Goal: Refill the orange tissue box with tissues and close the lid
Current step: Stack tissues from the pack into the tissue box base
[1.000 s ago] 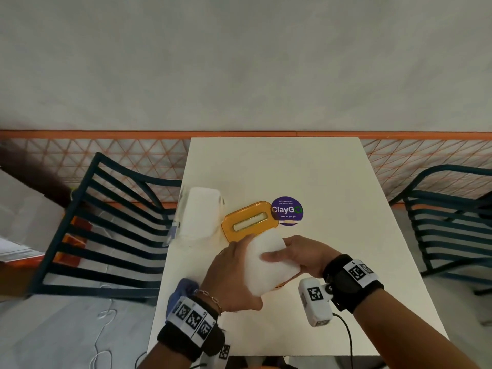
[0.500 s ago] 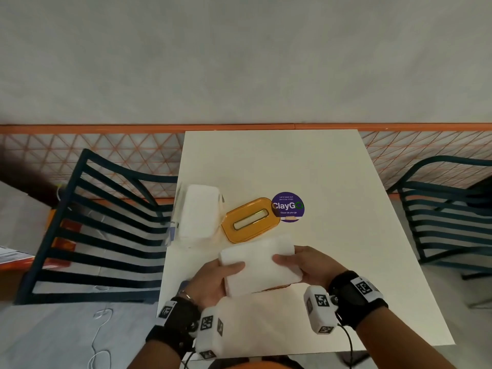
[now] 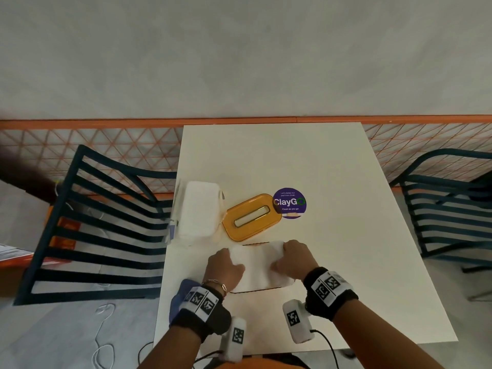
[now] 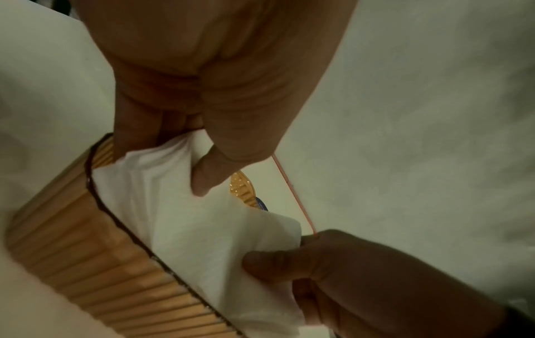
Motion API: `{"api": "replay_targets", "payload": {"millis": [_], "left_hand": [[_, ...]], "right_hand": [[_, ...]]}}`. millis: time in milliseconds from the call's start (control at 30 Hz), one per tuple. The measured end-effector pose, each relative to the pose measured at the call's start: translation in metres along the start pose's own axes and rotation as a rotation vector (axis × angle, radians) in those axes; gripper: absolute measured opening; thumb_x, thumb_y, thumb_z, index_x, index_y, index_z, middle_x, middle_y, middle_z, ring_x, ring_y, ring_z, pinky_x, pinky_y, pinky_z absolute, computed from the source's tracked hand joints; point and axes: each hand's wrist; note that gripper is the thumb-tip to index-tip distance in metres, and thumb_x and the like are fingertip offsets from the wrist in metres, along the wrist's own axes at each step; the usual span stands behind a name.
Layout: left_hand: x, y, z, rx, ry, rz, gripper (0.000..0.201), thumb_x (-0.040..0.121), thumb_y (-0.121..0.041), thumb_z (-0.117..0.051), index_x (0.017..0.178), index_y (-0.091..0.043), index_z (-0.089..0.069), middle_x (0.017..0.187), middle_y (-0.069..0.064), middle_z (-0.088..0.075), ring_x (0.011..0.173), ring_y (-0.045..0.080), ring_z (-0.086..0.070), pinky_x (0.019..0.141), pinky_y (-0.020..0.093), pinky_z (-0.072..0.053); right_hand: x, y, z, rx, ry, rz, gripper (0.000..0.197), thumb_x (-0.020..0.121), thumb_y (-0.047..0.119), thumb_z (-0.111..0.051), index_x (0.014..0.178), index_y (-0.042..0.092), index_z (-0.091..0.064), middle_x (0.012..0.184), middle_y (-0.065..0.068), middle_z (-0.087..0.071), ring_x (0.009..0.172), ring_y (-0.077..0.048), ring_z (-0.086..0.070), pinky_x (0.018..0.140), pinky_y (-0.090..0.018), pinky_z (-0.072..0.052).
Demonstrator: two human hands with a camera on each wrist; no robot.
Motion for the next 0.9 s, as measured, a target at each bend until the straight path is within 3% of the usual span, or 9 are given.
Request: {"api": "replay_targets", "payload": {"millis": [167, 300, 367, 467, 600, 700, 800, 900], "left_hand": [[0.004, -0.009, -0.011, 0.118, 0.016, 0.01, 0.056, 0.092, -0.024, -0.064, 0.142, -0.006, -0.049, 0.142, 0.012, -0.059, 0.13, 0.028, -0.057, 0.107, 0.034, -0.049], [0.007, -0.012, -0.023, 0.244, 0.013, -0.059, 0.067, 0.104, -0.027, -0.053, 0.156, 0.002, -0.023, 0.164, 0.016, -0.029, 0.152, 0.027, -0.029, 0.123, 0.033, -0.025], [0.009, -0.014, -0.024, 0.323, 0.0, -0.112, 0.061, 0.106, -0.028, -0.047, 0.154, 0.005, -0.028, 0.162, 0.017, -0.032, 0.152, 0.029, -0.027, 0.124, 0.033, -0.018], [0.011, -0.015, -0.022, 0.407, 0.026, -0.115, 0.061, 0.102, -0.03, -0.054, 0.151, 0.003, -0.036, 0.158, 0.015, -0.04, 0.149, 0.027, -0.034, 0.122, 0.033, -0.024], [0.001, -0.01, -0.013, 0.32, -0.062, -0.167, 0.072, 0.097, -0.037, -0.061, 0.154, -0.006, -0.031, 0.154, 0.009, -0.045, 0.139, 0.026, -0.048, 0.111, 0.034, -0.041], [-0.008, -0.005, -0.014, 0.293, -0.187, -0.335, 0.049, 0.097, -0.031, -0.064, 0.143, -0.023, -0.05, 0.146, -0.003, -0.053, 0.134, 0.018, -0.052, 0.106, 0.031, -0.047], [-0.004, -0.006, -0.02, 0.335, -0.051, -0.498, 0.029, 0.101, -0.023, -0.058, 0.128, -0.029, -0.066, 0.133, -0.005, -0.064, 0.126, 0.014, -0.058, 0.105, 0.028, -0.047], [0.004, -0.014, -0.022, 0.516, 0.205, -0.5, 0.031, 0.104, -0.028, -0.05, 0.126, -0.018, -0.069, 0.131, 0.007, -0.066, 0.122, 0.024, -0.061, 0.105, 0.035, -0.046]], "right_hand": [[0.0, 0.013, -0.007, -0.143, -0.039, 0.021, 0.05, 0.084, 0.025, -0.076, 0.128, 0.01, -0.058, 0.125, -0.009, -0.065, 0.112, -0.027, -0.065, 0.092, -0.032, -0.055], [-0.003, 0.023, -0.012, -0.231, -0.05, 0.056, 0.038, 0.093, 0.017, -0.065, 0.129, 0.009, -0.059, 0.128, -0.01, -0.065, 0.115, -0.028, -0.065, 0.097, -0.034, -0.054], [-0.004, 0.026, -0.015, -0.246, -0.047, 0.063, 0.035, 0.097, 0.014, -0.059, 0.131, 0.009, -0.059, 0.131, -0.01, -0.064, 0.118, -0.028, -0.063, 0.1, -0.034, -0.052], [-0.005, 0.028, -0.015, -0.272, -0.023, 0.081, 0.037, 0.096, 0.014, -0.061, 0.132, 0.008, -0.058, 0.134, -0.011, -0.062, 0.121, -0.029, -0.062, 0.102, -0.034, -0.052], [-0.011, 0.025, -0.008, -0.333, -0.069, 0.134, 0.036, 0.091, 0.017, -0.069, 0.124, 0.008, -0.062, 0.124, -0.01, -0.065, 0.108, -0.027, -0.067, 0.089, -0.031, -0.057], [-0.016, 0.019, -0.006, -0.378, -0.154, 0.206, 0.033, 0.092, 0.015, -0.066, 0.124, 0.009, -0.06, 0.123, -0.01, -0.064, 0.107, -0.026, -0.066, 0.087, -0.03, -0.055], [-0.014, 0.016, -0.011, -0.365, -0.069, 0.333, 0.037, 0.091, 0.013, -0.065, 0.128, 0.011, -0.061, 0.131, -0.008, -0.062, 0.122, -0.027, -0.059, 0.1, -0.033, -0.05], [-0.015, 0.022, -0.018, -0.463, 0.082, 0.434, 0.024, 0.09, 0.015, -0.066, 0.113, 0.011, -0.069, 0.119, -0.009, -0.067, 0.116, -0.028, -0.061, 0.097, -0.037, -0.052]]}}
Point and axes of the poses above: each hand's wrist, its own x-axis towards the middle knuckle, its own z-axis out of the back of the hand, y = z × x
